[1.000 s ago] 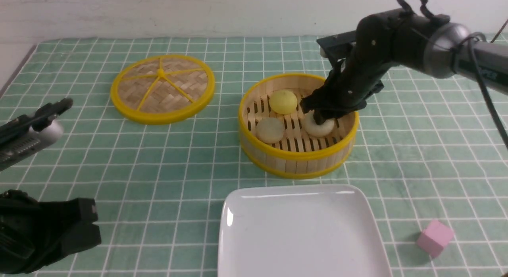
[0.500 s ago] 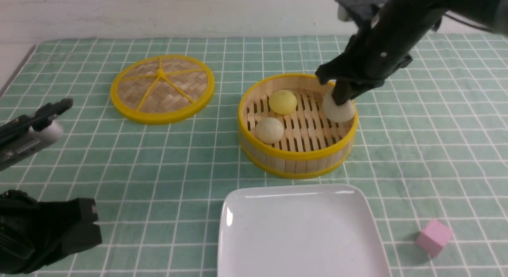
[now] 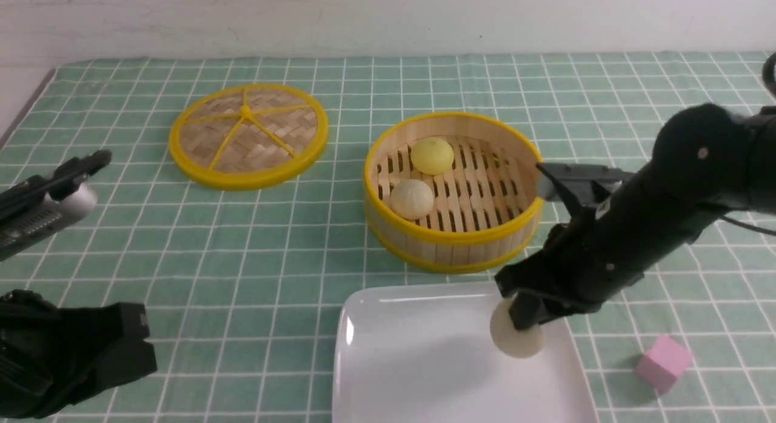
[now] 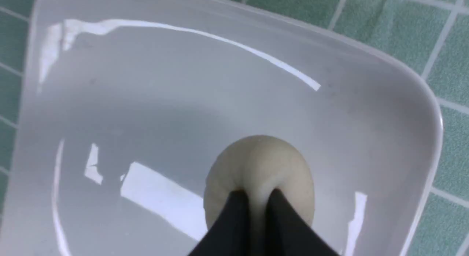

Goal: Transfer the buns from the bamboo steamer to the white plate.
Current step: 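Move the steamed bun from the bamboo steamer onto the white plate with the right gripper, then reach into the bamboo steamer and grasp a bun with the left gripper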

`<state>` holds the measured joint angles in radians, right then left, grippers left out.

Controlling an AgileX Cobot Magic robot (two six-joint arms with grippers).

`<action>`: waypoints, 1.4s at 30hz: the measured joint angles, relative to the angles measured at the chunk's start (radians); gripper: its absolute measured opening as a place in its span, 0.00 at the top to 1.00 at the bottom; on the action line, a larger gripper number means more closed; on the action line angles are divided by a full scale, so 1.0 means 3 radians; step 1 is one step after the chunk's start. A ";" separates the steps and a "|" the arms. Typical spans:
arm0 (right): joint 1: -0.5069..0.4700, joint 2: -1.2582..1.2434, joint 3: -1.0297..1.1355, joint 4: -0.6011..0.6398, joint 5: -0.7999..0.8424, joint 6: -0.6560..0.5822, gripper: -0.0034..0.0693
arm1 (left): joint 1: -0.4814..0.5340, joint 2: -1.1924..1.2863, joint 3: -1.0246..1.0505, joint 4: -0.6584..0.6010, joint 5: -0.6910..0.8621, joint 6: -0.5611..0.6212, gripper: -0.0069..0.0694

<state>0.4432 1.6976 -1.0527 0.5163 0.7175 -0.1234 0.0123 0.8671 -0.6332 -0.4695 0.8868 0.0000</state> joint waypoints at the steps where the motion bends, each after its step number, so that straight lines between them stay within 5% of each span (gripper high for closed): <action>1: 0.0000 0.0038 0.0015 0.0000 -0.0044 -0.0008 0.73 | 0.0000 0.0000 0.0000 0.0000 0.0000 0.0000 0.78; 5: -0.0023 0.0064 -0.0038 -0.0028 0.0021 -0.0014 0.46 | 0.0000 0.0000 0.0000 0.0000 -0.0011 0.0000 0.78; 9: -0.0137 -0.0115 -0.0292 -0.0241 0.0423 -0.0045 0.34 | 0.0000 0.0004 0.0000 0.0000 -0.0011 0.0000 0.77; 12: -0.0208 -0.0318 -0.0415 -0.0426 0.0708 -0.0058 0.40 | 0.0000 0.0006 0.0000 0.0000 -0.0029 0.0000 0.77; 17: -0.0442 -0.1217 -0.0362 -0.0914 0.1335 -0.0032 0.87 | 0.0000 0.0027 -0.0030 -0.0106 -0.0344 0.0148 0.79; 20: -0.0530 -0.1686 -0.0119 -0.1077 0.1428 0.0040 0.97 | -0.0004 0.0132 -0.0132 -0.0275 -0.0300 0.0314 0.85; 25: -0.0596 -0.2520 0.0485 -0.1271 0.1385 0.0065 0.97 | -0.0274 0.0594 -0.0458 -0.0543 -0.0144 0.0567 0.91; 33: -0.0598 -0.3461 0.1235 -0.1410 0.1056 0.0068 0.97 | -0.1297 0.1643 -0.1342 -0.0384 -0.0414 0.0566 0.91; 38: -0.0598 -0.3526 0.1362 -0.1412 0.1016 0.0068 0.96 | -0.1618 0.2415 -0.2105 0.0035 -0.0334 0.0195 0.88; 42: -0.0598 -0.3526 0.1377 -0.1412 0.0956 0.0068 0.96 | -0.1746 0.3107 -0.2885 0.0554 -0.0079 -0.0485 0.77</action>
<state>0.2639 0.6399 -0.6396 0.0925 1.0044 -0.1031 -0.5116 1.7990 -1.4987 -0.3034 0.8630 -0.1454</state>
